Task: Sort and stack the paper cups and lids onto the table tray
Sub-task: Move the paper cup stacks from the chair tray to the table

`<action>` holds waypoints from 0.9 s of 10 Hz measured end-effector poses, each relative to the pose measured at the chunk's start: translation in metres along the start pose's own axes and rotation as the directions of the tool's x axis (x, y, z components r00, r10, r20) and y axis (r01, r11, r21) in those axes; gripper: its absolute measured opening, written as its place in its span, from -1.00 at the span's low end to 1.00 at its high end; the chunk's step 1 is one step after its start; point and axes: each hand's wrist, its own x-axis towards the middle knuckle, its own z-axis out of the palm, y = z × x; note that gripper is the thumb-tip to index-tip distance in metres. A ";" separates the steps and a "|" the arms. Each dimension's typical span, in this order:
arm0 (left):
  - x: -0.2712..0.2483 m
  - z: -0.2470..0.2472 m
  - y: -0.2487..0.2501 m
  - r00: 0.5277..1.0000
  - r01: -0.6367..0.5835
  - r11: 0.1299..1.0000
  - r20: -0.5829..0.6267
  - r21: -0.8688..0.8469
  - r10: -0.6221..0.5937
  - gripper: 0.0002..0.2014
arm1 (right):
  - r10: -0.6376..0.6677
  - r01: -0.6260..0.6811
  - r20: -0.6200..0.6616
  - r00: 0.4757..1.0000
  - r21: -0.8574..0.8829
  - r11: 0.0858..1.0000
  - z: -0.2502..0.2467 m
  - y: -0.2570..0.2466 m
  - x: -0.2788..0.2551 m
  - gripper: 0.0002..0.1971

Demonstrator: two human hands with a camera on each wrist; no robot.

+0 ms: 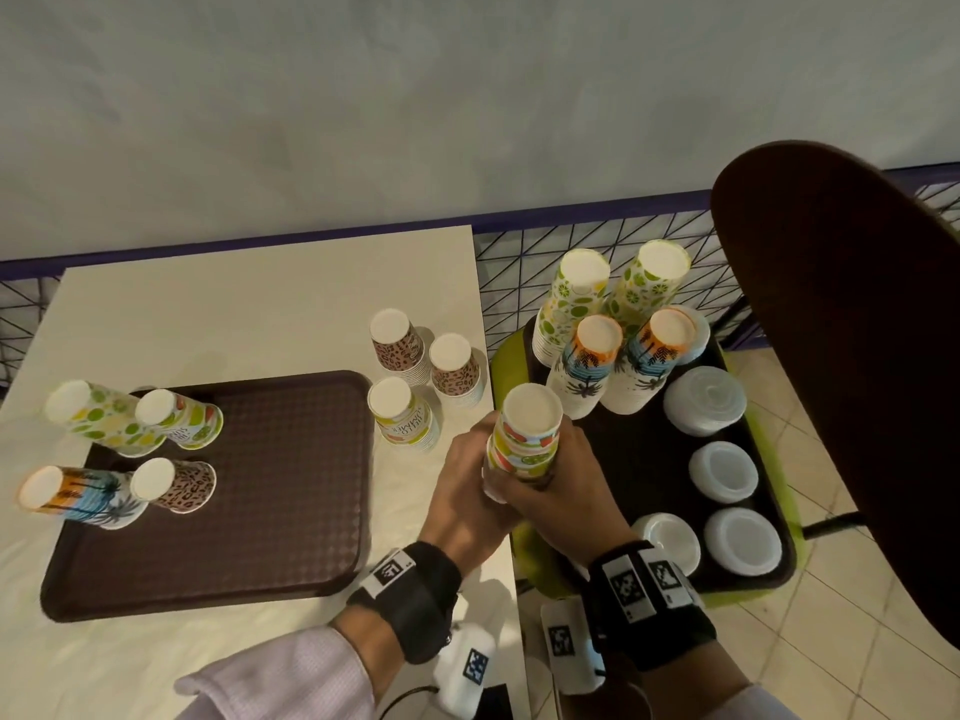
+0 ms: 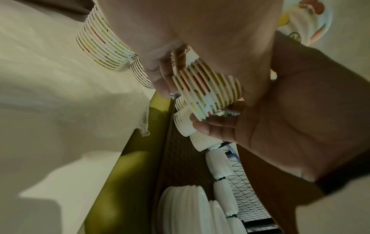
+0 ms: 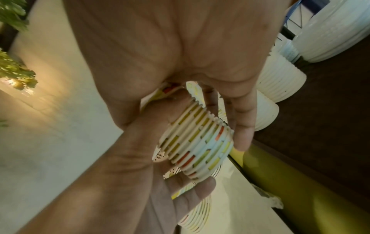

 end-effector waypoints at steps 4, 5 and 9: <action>0.010 -0.006 0.008 0.995 0.040 0.991 -0.081 -0.131 -0.051 -0.57 | 0.070 -0.033 0.263 0.962 -0.146 0.989 -0.031 -0.009 0.014 -0.24; 0.013 -0.010 -0.011 0.986 0.061 0.972 -0.138 -0.226 -0.094 -0.41 | -0.072 0.069 -0.006 0.997 -0.223 0.972 -0.060 -0.018 0.027 -0.51; 0.019 -0.014 -0.032 0.959 0.100 0.995 -0.263 -0.029 -0.104 -0.35 | -0.345 0.167 -0.218 0.913 -0.573 0.802 -0.080 -0.030 0.075 -0.35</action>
